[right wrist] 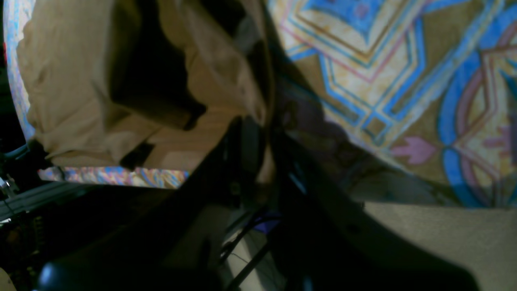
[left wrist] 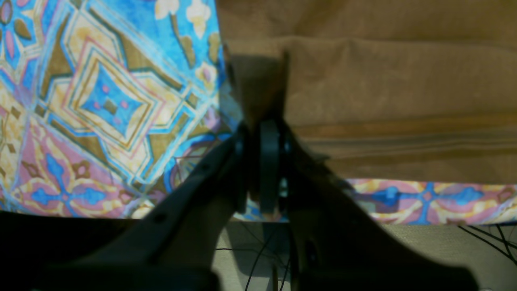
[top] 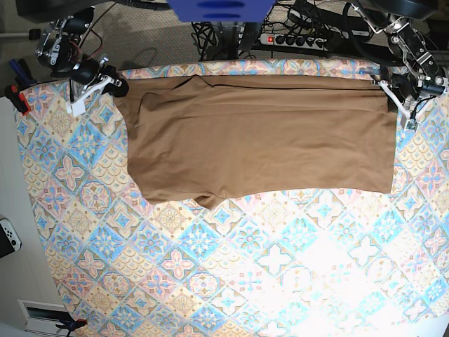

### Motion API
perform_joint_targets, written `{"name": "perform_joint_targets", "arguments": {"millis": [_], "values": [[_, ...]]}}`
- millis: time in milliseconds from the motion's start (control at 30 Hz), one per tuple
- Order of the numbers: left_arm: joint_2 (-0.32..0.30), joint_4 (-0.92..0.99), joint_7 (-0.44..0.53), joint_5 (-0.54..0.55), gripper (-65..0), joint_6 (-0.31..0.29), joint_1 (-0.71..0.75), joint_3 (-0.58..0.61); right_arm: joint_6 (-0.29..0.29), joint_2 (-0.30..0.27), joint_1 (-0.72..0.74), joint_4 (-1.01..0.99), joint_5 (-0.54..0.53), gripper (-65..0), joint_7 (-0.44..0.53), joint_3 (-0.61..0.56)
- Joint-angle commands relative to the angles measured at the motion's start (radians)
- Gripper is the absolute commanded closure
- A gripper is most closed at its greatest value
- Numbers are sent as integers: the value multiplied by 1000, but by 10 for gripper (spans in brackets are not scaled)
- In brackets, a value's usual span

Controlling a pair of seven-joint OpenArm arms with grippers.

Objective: Layout the t-shirt on the table in an organized manner, then fold the t-shirt properly
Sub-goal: 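Drag the folded shirt toward the robot with both grippers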

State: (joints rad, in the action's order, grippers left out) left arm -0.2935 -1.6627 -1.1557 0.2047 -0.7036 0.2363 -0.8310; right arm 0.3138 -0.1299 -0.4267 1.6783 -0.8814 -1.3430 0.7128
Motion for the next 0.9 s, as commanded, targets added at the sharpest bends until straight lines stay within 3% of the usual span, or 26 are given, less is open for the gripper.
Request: {"name": "perform_joint_targets", "arguments": {"millis": [0, 200, 433, 800, 833, 867], "values": [[-19, -18, 4, -11, 0, 5, -2, -4, 0, -14, -1, 15, -14, 0, 12, 9], [-16, -18, 1, -11, 0, 5, -2, 55, 0, -14, -1, 15, -11, 0, 13, 15], [18, -34, 3, -11, 0, 5, 10, 77, 0, -14, 4, 13, -11, 0, 12, 113], [37, -93, 4, -158, -2, 5, 7, 77, 0, -14, 5, 13, -11, 0, -45, 112], [40, -100, 4, -155, -44, 5, 8, 75, 0, -14, 5, 13, -11, 0, -45, 112], [47, -109, 4, -156, -89, 5, 8, 71, 0, -14, 5, 16, -11, -45, -45, 112]]}}
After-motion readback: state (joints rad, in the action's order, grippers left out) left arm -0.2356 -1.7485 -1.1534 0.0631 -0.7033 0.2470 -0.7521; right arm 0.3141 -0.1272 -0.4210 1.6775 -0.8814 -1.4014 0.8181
